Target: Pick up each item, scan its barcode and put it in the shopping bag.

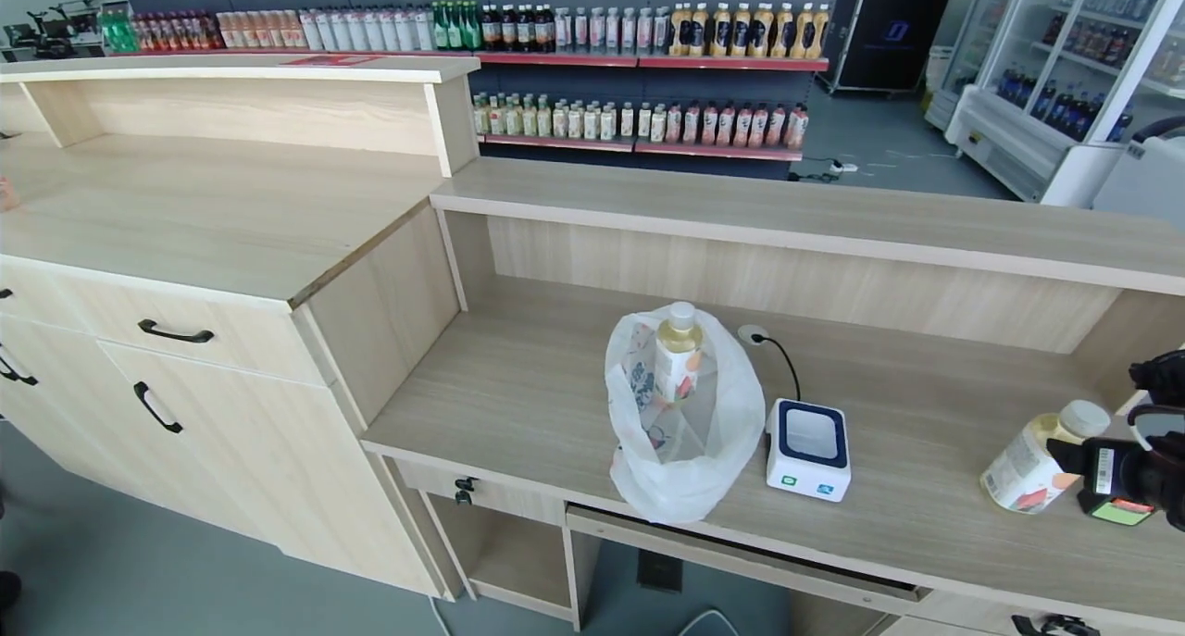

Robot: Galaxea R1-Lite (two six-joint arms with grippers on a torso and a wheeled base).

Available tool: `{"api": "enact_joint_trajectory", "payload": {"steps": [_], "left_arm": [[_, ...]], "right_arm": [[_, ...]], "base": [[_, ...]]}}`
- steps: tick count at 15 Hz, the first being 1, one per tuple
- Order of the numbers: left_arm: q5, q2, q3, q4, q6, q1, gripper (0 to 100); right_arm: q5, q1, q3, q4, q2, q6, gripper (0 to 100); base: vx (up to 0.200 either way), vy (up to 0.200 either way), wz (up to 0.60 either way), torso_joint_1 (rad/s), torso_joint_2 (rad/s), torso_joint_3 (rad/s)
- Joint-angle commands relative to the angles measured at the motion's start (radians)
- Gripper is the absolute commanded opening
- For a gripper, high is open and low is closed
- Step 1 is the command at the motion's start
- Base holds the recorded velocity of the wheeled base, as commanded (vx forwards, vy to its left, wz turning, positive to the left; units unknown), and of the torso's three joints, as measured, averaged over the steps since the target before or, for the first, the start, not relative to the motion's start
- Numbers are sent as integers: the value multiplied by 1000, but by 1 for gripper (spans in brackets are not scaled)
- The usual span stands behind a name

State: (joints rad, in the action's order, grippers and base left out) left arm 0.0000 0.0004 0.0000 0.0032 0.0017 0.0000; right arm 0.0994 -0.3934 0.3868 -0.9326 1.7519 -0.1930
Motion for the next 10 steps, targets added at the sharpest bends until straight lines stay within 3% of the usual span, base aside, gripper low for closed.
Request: {"api": "enact_joint_trajectory", "payload": {"steps": [1, 10], "left_arm": [[0, 0, 0, 0, 0, 0, 100], [0, 0, 0, 0, 0, 0, 100]], "right_arm": [[-21, -8, 3, -9, 74, -23, 100], [2, -85, 3, -123, 190, -77, 100]], "base": [[0, 0, 0, 0, 0, 0], [0, 0, 0, 0, 0, 0]]}}
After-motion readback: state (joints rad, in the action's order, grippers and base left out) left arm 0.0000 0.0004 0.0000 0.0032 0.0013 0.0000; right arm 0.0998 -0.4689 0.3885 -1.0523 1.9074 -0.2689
